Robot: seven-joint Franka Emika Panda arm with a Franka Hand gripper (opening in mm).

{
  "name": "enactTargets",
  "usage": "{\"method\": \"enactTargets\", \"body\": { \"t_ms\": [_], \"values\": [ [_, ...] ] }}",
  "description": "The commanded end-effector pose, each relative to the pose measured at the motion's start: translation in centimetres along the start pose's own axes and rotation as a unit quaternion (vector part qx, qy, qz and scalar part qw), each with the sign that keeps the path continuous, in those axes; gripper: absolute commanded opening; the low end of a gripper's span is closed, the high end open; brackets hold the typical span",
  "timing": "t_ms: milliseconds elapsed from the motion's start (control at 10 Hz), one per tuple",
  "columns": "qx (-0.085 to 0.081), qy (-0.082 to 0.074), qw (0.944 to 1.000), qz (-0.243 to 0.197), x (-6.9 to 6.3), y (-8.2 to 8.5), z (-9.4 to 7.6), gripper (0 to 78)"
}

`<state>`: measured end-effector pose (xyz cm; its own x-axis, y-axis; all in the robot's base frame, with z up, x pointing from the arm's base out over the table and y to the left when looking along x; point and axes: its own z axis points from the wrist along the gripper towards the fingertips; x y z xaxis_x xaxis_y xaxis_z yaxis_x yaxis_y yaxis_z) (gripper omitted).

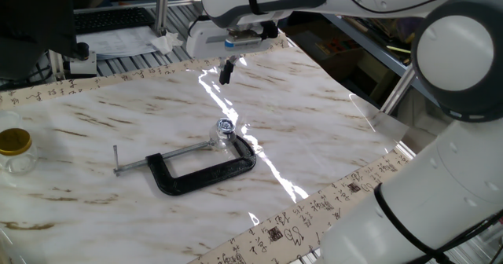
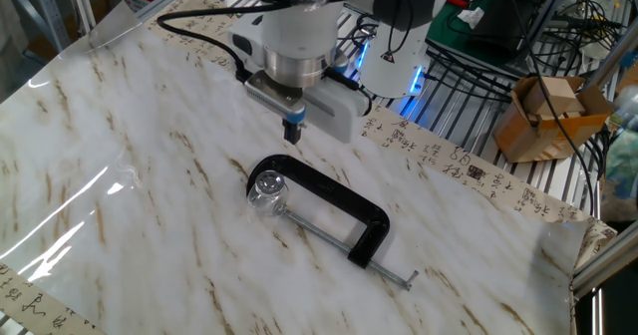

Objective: Unscrew the lid from the jar

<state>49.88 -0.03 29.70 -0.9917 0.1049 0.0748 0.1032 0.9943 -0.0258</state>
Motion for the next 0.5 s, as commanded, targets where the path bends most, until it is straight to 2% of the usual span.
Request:
{"method": "enactTargets", "body": {
  "t_ms": [100,400,500],
  "values": [
    [0.001,-0.002,0.9999,0.015,-0.6,-0.9,0.2,0.0],
    [-0.001,-0.009,0.9999,0.011,-1.2,-1.6,0.7,0.0],
    [-0.004,-0.024,0.9997,-0.005,-1.4,-2.0,1.7,0.0]
  ]
}}
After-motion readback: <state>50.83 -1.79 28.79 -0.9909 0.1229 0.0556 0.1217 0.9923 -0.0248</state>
